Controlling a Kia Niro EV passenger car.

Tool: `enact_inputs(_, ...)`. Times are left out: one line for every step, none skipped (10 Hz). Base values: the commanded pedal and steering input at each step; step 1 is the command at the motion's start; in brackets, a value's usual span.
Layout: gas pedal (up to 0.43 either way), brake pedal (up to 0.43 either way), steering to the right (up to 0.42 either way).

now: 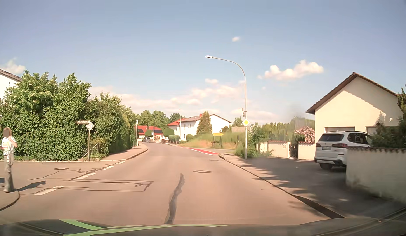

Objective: Follow the waypoints while adhering to traffic rules and regulations

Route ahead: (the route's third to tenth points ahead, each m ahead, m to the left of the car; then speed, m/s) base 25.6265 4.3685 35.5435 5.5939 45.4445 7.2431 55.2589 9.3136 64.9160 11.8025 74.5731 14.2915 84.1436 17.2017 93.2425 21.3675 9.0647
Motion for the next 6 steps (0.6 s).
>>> enact_inputs(0.047, 0.0, -0.02)
enact_inputs(0.047, 0.0, -0.02)
enact_inputs(0.047, 0.0, -0.02)
enact_inputs(0.047, 0.0, -0.019)
enact_inputs(0.047, 0.0, -0.018)
enact_inputs(0.047, 0.0, -0.017)
